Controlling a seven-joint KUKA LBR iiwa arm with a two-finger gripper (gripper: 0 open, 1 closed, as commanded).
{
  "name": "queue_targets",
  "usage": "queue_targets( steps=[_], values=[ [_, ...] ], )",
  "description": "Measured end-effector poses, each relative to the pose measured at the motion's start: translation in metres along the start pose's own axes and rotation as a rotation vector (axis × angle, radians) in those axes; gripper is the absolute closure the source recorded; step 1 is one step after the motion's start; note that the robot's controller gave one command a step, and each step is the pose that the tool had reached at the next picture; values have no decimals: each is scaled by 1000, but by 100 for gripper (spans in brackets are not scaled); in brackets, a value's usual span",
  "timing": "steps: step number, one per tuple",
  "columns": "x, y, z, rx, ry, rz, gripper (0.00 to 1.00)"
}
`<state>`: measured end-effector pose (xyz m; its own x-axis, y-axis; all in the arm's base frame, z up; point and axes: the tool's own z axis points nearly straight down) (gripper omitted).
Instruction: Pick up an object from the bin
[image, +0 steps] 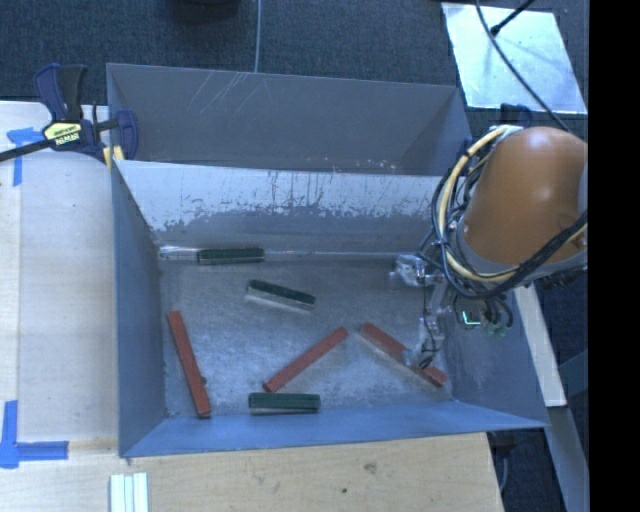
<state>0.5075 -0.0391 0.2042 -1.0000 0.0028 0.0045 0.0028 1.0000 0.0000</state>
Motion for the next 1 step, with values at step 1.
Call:
queue_targets(
  steps=[1],
  values=[
    [-20, -56, 138, 0, 0, 123, 0]
  ],
)
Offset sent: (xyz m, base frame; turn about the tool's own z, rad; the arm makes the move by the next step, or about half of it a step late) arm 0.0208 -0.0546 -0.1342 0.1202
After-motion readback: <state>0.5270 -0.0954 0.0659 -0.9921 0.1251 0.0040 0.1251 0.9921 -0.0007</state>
